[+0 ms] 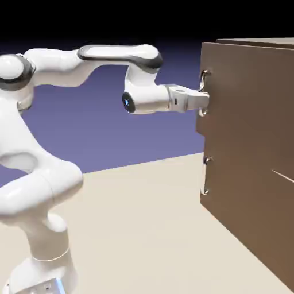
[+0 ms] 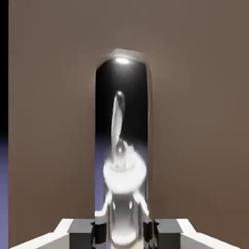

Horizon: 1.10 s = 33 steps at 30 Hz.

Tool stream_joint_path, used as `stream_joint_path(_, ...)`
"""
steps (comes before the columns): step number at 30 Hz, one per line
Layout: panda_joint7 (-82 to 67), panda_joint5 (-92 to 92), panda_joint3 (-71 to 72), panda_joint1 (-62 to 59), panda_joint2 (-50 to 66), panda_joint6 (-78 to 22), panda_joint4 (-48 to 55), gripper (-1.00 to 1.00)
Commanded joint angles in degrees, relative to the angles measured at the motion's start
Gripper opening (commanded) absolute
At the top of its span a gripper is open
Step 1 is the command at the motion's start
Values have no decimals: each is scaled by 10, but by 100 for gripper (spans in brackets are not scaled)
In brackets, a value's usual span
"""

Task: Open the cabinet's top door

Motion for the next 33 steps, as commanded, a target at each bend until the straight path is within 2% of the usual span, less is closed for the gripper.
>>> stream_joint_path(1,-15,2,-17,21,9,-2,-8,-100)
stream_joint_path(9,-54,-39,-159,187,30,-26,-83,-100)
stream_joint_path(17,-198,6,-309,353,78,-8,-98,-100)
stream_joint_path(25,-269,-2,-466,519,70,1,-132,-100)
stream_joint_path(33,-172,-185,-611,670,-45,17,-227,-100)
